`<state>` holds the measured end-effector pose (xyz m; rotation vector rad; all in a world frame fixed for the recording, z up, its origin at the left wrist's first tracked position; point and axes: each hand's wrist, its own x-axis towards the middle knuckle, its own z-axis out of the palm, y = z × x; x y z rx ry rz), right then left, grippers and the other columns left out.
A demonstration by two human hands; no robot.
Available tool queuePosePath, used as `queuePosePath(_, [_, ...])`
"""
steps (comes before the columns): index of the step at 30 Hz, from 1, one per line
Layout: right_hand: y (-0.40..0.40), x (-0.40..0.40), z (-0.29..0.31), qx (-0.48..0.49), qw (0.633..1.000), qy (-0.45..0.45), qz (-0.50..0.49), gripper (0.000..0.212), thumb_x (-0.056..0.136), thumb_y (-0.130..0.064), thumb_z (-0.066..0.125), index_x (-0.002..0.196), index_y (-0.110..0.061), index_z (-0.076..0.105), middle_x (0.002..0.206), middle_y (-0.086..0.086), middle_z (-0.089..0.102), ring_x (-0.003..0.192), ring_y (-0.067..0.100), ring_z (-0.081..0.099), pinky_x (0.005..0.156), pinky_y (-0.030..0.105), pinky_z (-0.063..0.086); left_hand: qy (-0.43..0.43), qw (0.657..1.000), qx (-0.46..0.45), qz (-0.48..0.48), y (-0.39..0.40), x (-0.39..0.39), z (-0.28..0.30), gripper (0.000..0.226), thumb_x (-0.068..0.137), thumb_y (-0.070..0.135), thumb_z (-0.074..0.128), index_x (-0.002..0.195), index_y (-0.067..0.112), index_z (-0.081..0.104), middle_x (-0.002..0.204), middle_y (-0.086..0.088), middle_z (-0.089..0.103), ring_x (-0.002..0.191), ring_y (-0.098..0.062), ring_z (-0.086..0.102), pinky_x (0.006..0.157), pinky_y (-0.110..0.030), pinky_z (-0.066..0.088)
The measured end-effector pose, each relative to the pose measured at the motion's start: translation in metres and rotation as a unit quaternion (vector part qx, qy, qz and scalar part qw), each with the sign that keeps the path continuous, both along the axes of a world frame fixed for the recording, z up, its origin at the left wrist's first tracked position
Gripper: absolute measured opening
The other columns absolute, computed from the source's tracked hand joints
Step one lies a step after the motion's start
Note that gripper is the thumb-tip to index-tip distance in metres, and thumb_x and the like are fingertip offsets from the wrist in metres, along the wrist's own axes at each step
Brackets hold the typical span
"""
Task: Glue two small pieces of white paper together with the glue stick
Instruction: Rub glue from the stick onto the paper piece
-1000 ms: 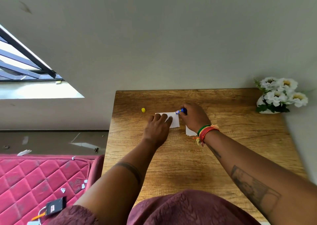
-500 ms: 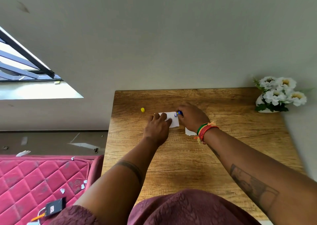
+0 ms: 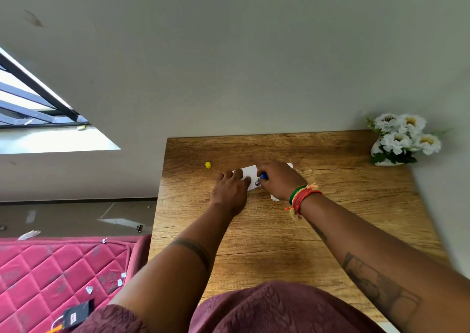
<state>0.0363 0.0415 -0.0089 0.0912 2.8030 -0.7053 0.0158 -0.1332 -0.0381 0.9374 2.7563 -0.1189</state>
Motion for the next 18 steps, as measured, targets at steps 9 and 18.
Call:
queuePosePath(9, [0.015, 0.004, 0.000, -0.047, 0.994, 0.026, -0.090, 0.014, 0.095, -0.018, 0.063, 0.106, -0.018, 0.073, 0.109, 0.003, 0.070, 0.088, 0.018, 0.063, 0.070, 0.028, 0.045, 0.024, 1.000, 0.003, 0.013, -0.001, -0.006, -0.007, 0.039, 0.099, 0.030, 0.056, 0.137, 0.021, 0.055, 0.133, -0.011, 0.053, 0.121, -0.032, 0.047, 0.097, -0.042, 0.038])
queuePosePath(18, [0.004, -0.014, -0.008, -0.011, 0.996, 0.055, -0.063, 0.016, 0.097, -0.022, 0.060, 0.108, -0.016, 0.070, 0.107, 0.004, 0.068, 0.093, 0.020, 0.061, 0.079, 0.036, 0.054, 0.038, 0.999, 0.033, 0.011, -0.004, -0.011, -0.016, 0.044, 0.096, 0.051, 0.056, 0.128, 0.021, 0.061, 0.132, -0.004, 0.056, 0.116, -0.029, 0.048, 0.090, -0.042, 0.036])
